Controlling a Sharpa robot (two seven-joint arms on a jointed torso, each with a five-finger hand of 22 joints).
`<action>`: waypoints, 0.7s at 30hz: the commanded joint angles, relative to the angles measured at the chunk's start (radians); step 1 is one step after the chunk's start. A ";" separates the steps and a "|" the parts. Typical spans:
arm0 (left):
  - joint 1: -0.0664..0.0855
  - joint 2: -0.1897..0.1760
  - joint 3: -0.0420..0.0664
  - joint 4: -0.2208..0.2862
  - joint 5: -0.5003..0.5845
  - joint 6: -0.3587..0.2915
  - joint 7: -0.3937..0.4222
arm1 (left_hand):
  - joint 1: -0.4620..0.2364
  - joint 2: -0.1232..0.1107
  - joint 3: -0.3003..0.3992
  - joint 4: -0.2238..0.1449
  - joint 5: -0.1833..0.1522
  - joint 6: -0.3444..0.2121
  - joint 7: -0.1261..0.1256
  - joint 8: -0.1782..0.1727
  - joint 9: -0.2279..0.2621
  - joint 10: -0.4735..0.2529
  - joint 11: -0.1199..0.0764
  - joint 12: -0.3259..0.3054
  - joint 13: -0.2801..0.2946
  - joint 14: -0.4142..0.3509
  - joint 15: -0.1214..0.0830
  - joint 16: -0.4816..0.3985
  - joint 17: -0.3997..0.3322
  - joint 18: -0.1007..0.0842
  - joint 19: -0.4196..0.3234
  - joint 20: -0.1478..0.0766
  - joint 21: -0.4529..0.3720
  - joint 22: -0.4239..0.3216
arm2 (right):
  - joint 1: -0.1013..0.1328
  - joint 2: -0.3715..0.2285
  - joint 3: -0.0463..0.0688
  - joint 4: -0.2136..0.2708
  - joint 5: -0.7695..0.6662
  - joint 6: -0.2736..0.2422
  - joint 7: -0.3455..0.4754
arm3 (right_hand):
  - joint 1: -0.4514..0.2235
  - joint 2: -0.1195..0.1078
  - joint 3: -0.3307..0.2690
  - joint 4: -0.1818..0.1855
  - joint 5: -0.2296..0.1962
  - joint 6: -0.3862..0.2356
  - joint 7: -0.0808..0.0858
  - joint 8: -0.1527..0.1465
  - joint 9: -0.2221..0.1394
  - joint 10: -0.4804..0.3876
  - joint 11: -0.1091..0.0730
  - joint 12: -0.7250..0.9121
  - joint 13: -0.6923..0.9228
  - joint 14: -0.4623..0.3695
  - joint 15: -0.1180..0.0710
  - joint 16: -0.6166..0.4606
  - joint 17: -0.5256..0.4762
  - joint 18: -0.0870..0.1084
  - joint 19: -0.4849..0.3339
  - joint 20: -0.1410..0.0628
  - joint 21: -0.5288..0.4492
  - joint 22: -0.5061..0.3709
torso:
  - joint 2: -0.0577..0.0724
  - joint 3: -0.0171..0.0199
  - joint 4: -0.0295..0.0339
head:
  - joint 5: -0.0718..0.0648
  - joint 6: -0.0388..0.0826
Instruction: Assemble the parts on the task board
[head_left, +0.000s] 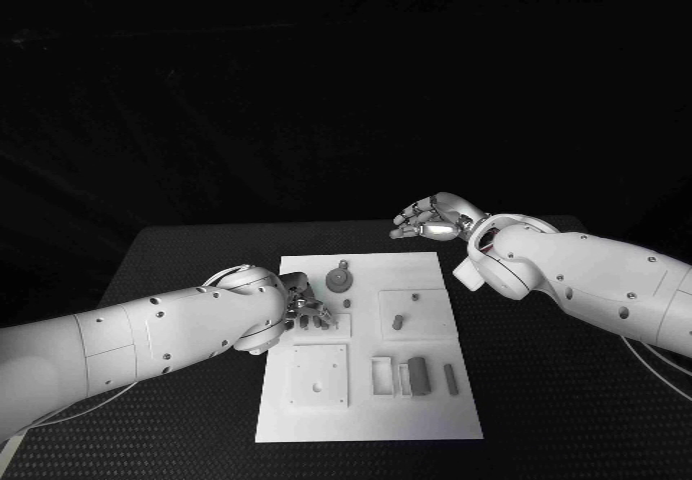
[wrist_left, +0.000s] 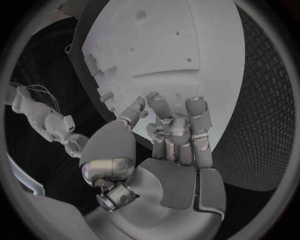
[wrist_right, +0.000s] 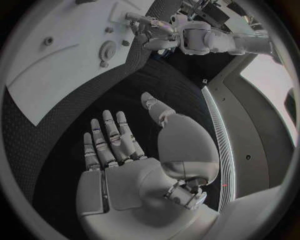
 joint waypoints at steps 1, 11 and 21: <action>0.000 -0.002 0.000 0.004 0.008 -0.002 0.012 | -0.020 -0.004 -0.018 -0.001 -0.005 -0.009 0.000 -0.005 0.002 0.001 -0.003 0.003 -0.001 -0.002 -0.004 -0.002 0.001 0.006 0.000 -0.007 -0.004 0.017 | 0.000 0.000 0.000 0.001 0.000 0.011 0.005 | -0.009 -0.001 0.000 0.008 0.002 -0.007 0.054 0.004 -0.001 0.002 0.001 -0.006 0.000 -0.008 -0.001 -0.005 -0.002 -0.015 -0.007 -0.001 -0.003 0.001 | -0.001 -0.0002 0.0003 | -0.001 0.000; 0.000 -0.015 0.001 0.008 0.008 -0.014 0.016 | -0.052 -0.016 -0.053 -0.010 -0.006 -0.014 0.000 -0.006 0.004 -0.001 -0.004 0.002 0.000 -0.004 -0.006 -0.002 0.002 0.009 -0.003 -0.010 -0.007 0.017 | 0.000 -0.001 0.000 0.001 0.000 0.010 0.005 | -0.008 -0.002 0.000 0.008 0.002 -0.008 0.054 0.004 -0.001 0.002 0.001 -0.006 0.000 -0.008 -0.001 -0.005 -0.002 -0.015 -0.007 -0.001 -0.004 -0.002 | 0.000 -0.0001 -0.0002 | -0.001 0.002; 0.002 -0.042 0.054 0.024 0.048 -0.034 0.030 | -0.057 -0.019 -0.060 -0.030 -0.006 -0.051 0.011 -0.028 -0.002 -0.026 0.005 -0.008 -0.002 -0.021 0.003 -0.015 -0.002 0.013 -0.019 -0.012 -0.023 0.011 | -0.001 -0.003 0.000 -0.005 0.000 0.009 0.006 | -0.008 -0.002 0.000 0.008 0.002 -0.008 0.054 0.004 -0.002 0.002 0.001 -0.006 0.000 -0.008 -0.001 -0.005 -0.002 -0.015 -0.008 -0.001 -0.004 -0.002 | -0.001 -0.0007 0.0016 | -0.002 0.009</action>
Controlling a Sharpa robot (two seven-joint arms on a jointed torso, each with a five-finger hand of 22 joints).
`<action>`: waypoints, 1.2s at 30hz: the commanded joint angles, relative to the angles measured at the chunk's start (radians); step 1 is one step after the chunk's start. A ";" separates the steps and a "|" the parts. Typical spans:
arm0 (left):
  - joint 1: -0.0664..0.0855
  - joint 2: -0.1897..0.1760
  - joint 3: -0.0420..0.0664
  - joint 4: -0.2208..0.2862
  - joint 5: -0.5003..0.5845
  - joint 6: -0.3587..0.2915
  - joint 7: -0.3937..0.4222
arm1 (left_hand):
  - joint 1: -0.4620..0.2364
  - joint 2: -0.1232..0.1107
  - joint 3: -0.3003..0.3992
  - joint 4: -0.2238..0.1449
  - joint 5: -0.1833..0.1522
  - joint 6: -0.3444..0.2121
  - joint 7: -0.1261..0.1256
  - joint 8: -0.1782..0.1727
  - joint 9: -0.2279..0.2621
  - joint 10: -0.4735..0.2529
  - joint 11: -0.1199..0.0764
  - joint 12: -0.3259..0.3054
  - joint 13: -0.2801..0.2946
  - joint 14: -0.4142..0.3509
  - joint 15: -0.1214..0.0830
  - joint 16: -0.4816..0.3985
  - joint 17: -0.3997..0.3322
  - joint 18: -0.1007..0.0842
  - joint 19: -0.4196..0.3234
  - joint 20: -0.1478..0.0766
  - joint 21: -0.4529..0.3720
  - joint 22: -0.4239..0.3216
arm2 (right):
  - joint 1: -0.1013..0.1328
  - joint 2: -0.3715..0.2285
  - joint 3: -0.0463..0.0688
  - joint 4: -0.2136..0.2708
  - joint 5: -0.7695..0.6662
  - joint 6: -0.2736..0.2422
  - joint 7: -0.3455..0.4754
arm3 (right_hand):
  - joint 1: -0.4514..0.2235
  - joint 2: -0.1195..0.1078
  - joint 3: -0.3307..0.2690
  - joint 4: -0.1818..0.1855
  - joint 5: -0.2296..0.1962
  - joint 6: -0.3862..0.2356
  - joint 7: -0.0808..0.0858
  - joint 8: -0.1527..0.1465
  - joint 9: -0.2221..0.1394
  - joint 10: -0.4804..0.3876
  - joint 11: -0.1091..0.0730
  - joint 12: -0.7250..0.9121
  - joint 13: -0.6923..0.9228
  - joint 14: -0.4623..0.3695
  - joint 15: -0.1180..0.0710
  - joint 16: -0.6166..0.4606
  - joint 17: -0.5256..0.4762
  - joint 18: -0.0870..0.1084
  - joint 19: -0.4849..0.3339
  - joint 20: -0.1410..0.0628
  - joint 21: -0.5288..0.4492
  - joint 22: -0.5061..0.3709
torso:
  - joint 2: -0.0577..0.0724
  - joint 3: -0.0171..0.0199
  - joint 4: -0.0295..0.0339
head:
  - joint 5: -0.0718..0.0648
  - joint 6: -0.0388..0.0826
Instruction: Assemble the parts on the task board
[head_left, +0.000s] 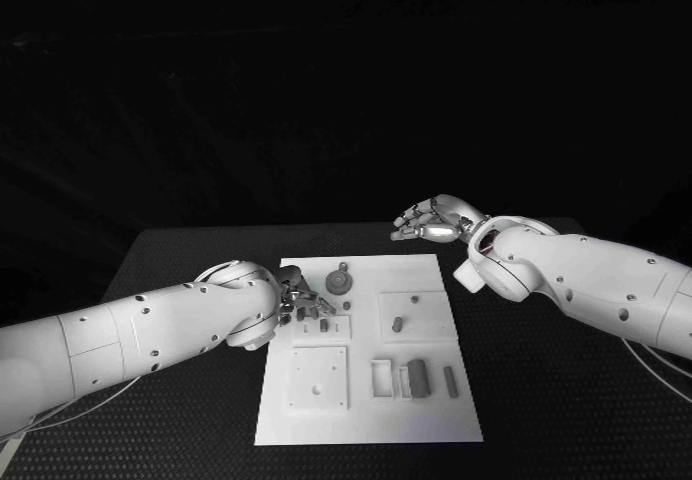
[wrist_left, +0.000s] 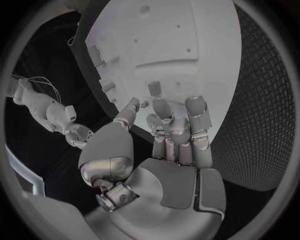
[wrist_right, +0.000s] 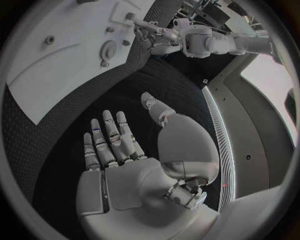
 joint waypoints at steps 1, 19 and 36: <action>0.003 -0.014 0.018 0.010 0.032 -0.016 0.021 | -0.009 0.004 0.001 -0.009 -0.006 -0.014 0.007 -0.007 -0.003 -0.013 0.001 -0.005 -0.001 -0.008 0.003 -0.008 -0.002 0.021 -0.007 -0.001 -0.006 0.010 | 0.000 -0.001 0.000 -0.002 0.000 0.008 0.006 | -0.008 -0.002 0.000 0.008 0.002 -0.008 0.054 0.004 -0.002 0.002 0.001 -0.006 0.000 -0.008 -0.001 -0.005 -0.001 -0.015 -0.007 -0.001 -0.004 0.001 | -0.001 0.0002 0.0009 | 0.000 0.005; 0.078 0.004 0.029 -0.145 0.056 -0.014 0.044 | 0.040 0.029 0.018 -0.049 -0.002 -0.160 0.075 -0.083 -0.048 -0.128 0.068 -0.105 -0.060 -0.095 0.069 -0.141 -0.068 0.016 -0.109 0.034 -0.134 -0.054 | 0.000 -0.002 0.000 -0.017 0.001 0.007 0.008 | -0.007 -0.002 0.000 0.008 0.002 -0.008 0.054 0.005 -0.002 0.002 0.001 -0.006 0.000 -0.008 -0.001 -0.004 -0.001 -0.015 -0.007 -0.001 -0.003 0.005 | 0.001 -0.0008 0.0003 | 0.000 0.016; 0.069 0.108 0.018 -0.318 0.013 0.146 0.021 | -0.031 0.034 0.006 -0.001 -0.004 -0.169 0.083 -0.082 -0.076 -0.138 0.076 -0.120 -0.076 -0.112 0.078 -0.152 -0.071 0.021 -0.118 0.046 -0.161 -0.063 | 0.000 0.006 0.000 -0.020 0.001 0.010 0.008 | -0.007 -0.001 0.001 0.009 0.002 -0.008 0.054 0.005 -0.002 0.002 0.001 -0.006 0.000 -0.008 -0.001 -0.004 -0.001 -0.015 -0.007 -0.001 -0.002 0.007 | 0.001 0.0010 -0.0016 | -0.003 0.015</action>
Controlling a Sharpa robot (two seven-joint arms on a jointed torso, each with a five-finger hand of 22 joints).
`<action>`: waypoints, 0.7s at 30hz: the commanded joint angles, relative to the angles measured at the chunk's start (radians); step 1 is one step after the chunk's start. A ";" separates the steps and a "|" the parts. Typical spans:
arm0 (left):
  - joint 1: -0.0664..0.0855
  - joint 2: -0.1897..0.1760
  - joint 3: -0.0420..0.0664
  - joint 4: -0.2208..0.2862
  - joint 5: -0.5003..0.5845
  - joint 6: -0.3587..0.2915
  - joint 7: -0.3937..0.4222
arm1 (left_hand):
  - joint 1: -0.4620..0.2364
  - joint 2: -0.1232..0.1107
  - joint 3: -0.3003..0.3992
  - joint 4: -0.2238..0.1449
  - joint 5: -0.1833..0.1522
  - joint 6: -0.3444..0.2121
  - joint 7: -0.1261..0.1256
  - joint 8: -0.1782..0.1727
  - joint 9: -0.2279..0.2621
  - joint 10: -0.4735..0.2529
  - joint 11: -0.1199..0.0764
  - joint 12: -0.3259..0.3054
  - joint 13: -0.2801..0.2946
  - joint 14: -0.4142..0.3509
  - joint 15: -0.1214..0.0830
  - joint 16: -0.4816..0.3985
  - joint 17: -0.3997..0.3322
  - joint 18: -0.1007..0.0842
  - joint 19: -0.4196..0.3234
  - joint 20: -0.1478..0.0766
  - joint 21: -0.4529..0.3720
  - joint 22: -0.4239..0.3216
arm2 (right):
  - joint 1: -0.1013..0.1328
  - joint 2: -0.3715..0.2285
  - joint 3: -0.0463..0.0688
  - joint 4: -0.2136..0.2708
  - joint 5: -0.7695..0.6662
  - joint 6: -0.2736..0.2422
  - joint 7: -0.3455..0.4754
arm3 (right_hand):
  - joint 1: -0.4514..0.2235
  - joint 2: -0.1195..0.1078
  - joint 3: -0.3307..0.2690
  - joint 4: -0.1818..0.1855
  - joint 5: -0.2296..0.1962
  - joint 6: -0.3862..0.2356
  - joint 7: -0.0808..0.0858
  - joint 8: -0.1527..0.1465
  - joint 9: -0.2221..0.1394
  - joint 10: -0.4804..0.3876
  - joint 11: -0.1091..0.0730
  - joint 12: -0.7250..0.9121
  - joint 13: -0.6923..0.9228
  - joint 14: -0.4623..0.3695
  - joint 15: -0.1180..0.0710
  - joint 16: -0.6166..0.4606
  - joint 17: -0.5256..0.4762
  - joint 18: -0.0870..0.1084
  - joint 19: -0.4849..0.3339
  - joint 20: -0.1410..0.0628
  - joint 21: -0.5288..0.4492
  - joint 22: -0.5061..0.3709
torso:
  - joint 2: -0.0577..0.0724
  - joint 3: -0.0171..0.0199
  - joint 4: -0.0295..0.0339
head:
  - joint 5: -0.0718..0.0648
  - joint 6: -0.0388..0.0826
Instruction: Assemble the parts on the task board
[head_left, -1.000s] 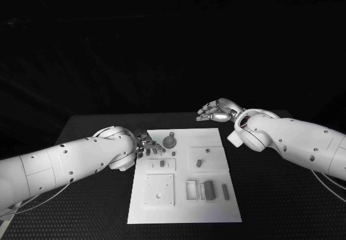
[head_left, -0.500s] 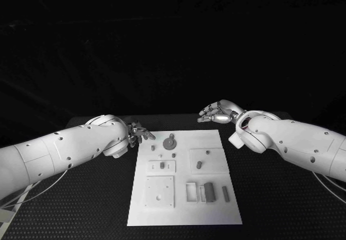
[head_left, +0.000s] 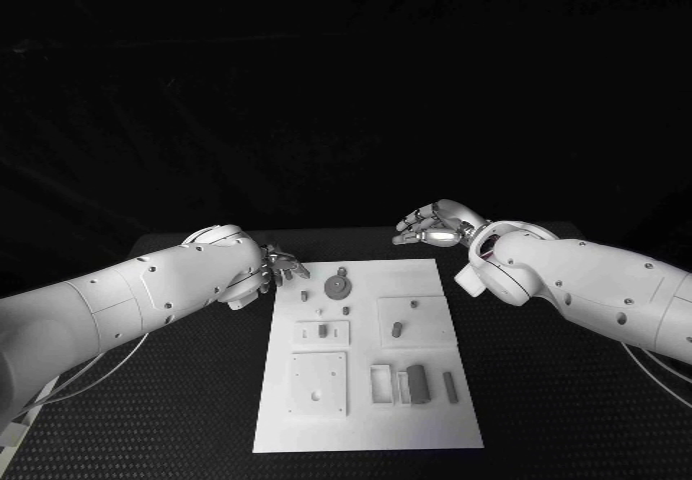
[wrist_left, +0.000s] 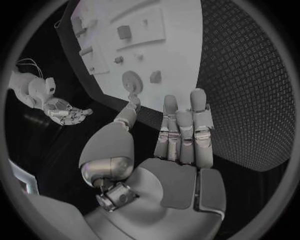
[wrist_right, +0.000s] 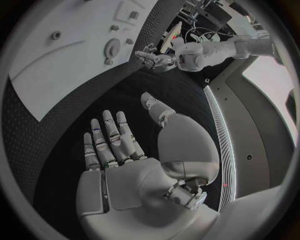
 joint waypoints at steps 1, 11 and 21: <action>-0.003 0.012 -0.002 -0.010 -0.018 0.085 -0.002 | -0.014 0.002 0.001 0.011 -0.004 0.006 0.006 0.010 -0.001 0.010 -0.006 0.006 0.001 0.004 -0.006 0.009 0.003 0.034 0.012 -0.003 0.000 0.004 | 0.000 0.002 0.000 0.001 0.000 0.010 0.007 | -0.007 -0.001 -0.002 0.006 0.002 -0.008 0.054 0.005 -0.001 0.002 0.001 -0.006 0.000 -0.008 -0.001 -0.004 -0.001 -0.015 -0.007 -0.001 -0.002 0.001 | -0.001 0.0004 0.0009 | -0.001 -0.002; -0.020 0.036 -0.008 -0.036 -0.024 0.115 -0.001 | -0.058 0.029 -0.002 0.048 -0.004 0.023 -0.003 0.024 -0.007 0.019 -0.014 0.016 0.004 0.008 -0.014 0.023 0.010 0.036 0.018 -0.010 0.007 0.019 | 0.000 0.005 0.000 0.000 0.000 0.011 0.007 | -0.007 -0.001 -0.002 0.006 0.002 -0.008 0.054 0.005 -0.002 0.002 0.001 -0.006 0.000 -0.008 -0.001 -0.004 -0.001 -0.015 -0.007 -0.001 -0.002 0.003 | 0.000 0.0004 -0.0002 | -0.003 -0.002; -0.021 0.042 -0.007 -0.040 -0.024 0.118 0.001 | -0.046 0.063 0.000 0.037 -0.003 0.035 -0.009 0.033 -0.010 0.028 -0.020 0.020 0.004 0.016 -0.020 0.031 0.013 0.037 0.025 -0.015 0.016 0.031 | 0.000 0.006 0.000 0.001 0.000 0.012 0.007 | -0.006 -0.001 -0.002 0.006 0.002 -0.008 0.054 0.005 -0.002 0.002 0.001 -0.006 0.000 -0.008 -0.001 -0.004 -0.001 -0.015 -0.007 -0.001 -0.003 -0.002 | -0.002 0.0005 0.0016 | -0.004 -0.004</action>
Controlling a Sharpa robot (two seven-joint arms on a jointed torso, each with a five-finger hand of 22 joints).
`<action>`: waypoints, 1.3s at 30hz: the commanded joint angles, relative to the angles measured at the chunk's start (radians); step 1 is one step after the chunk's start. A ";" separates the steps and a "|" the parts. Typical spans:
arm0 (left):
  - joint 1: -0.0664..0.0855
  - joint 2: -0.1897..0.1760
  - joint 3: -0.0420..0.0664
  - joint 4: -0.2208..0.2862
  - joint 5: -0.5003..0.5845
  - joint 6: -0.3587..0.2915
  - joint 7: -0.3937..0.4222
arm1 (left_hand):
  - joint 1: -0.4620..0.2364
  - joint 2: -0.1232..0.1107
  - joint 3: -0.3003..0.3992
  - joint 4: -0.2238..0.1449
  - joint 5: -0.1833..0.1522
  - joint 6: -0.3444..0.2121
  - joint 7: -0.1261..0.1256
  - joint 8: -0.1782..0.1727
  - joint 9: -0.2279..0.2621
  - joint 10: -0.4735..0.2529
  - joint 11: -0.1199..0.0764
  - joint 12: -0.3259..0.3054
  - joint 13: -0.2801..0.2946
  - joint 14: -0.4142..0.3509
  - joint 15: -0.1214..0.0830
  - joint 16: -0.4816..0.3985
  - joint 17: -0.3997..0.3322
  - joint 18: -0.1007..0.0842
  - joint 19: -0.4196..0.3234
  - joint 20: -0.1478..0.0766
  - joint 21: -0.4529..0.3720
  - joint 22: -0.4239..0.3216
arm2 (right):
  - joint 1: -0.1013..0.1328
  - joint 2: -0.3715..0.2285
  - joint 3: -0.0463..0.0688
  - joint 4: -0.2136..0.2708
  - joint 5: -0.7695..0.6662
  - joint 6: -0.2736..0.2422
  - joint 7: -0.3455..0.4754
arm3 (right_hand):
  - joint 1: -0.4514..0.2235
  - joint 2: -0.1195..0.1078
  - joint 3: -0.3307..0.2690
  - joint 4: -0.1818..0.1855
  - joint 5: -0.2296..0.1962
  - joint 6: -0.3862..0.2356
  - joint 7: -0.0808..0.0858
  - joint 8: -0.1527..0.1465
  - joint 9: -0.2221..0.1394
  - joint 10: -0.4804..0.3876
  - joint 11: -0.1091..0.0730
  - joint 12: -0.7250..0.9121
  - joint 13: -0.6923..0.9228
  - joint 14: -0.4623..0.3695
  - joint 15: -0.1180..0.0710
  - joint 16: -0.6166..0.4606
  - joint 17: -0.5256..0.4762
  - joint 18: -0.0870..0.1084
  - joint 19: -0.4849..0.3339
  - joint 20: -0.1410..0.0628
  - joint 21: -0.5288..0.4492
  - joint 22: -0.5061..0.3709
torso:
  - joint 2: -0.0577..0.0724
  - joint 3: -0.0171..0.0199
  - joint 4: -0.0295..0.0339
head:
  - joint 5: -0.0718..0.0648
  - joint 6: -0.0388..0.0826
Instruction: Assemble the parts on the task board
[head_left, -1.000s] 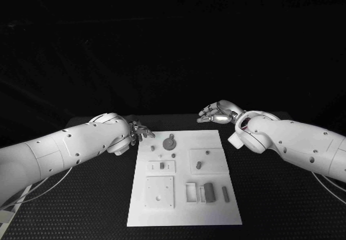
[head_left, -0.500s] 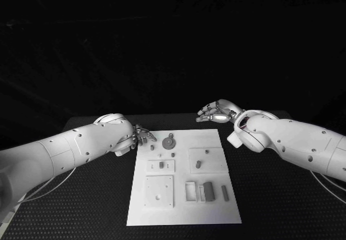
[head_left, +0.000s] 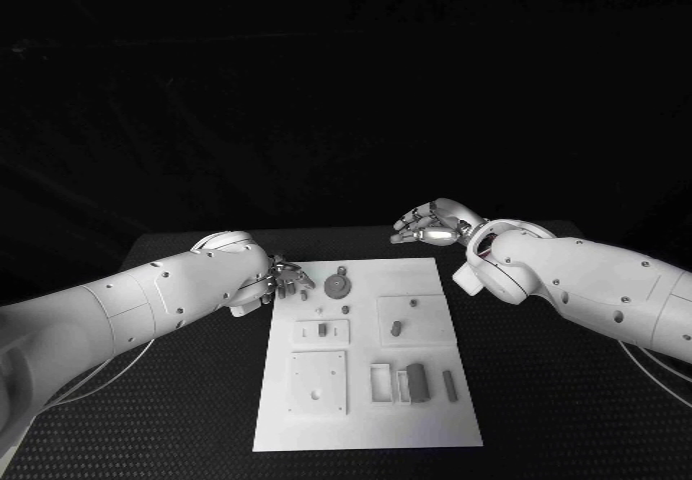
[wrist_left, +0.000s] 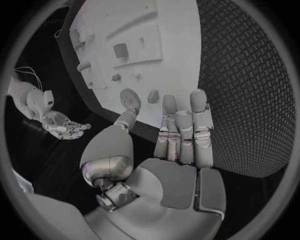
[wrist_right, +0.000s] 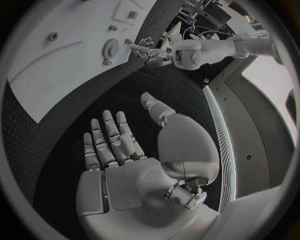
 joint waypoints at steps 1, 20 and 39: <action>0.000 0.005 0.001 -0.003 -0.006 0.026 0.007 | 0.004 0.013 0.002 -0.009 -0.003 0.008 0.002 0.008 -0.002 0.007 0.001 0.004 0.000 -0.001 -0.007 0.007 0.001 0.037 0.006 -0.005 0.004 0.003 | 0.000 0.001 0.000 0.001 0.000 0.011 0.007 | -0.006 -0.001 -0.002 0.006 0.002 -0.008 0.054 0.005 -0.001 0.002 0.001 -0.006 0.000 -0.008 -0.001 -0.004 -0.001 -0.015 -0.007 -0.001 -0.002 -0.001 | -0.001 -0.0002 0.0004 | 0.000 -0.001; -0.015 0.021 0.001 -0.027 -0.006 0.019 0.023 | 0.054 0.031 0.054 -0.014 -0.004 0.019 -0.001 0.020 -0.014 0.019 -0.001 0.002 -0.006 0.011 -0.010 0.009 -0.002 0.032 0.018 -0.008 0.008 0.017 | 0.000 0.002 0.000 0.001 0.000 0.012 0.006 | -0.006 -0.001 -0.002 0.006 0.002 -0.008 0.054 0.006 -0.001 0.002 0.001 -0.006 0.000 -0.008 -0.001 -0.004 -0.001 -0.015 -0.008 -0.001 -0.003 -0.005 | -0.001 -0.0005 0.0009 | -0.003 -0.004; -0.016 0.027 0.001 -0.029 0.007 0.016 0.032 | 0.075 0.042 0.071 -0.022 -0.004 0.020 -0.001 0.024 -0.017 0.020 -0.001 0.000 -0.009 0.014 -0.010 0.010 -0.003 0.031 0.020 -0.009 0.008 0.023 | -0.001 0.002 0.000 0.002 0.000 0.013 0.006 | -0.006 -0.001 -0.003 0.007 0.002 -0.008 0.054 0.006 -0.002 0.002 0.001 -0.006 0.000 -0.009 -0.001 -0.004 -0.001 -0.015 -0.008 -0.001 -0.003 -0.003 | -0.001 0.0001 0.0016 | -0.004 -0.005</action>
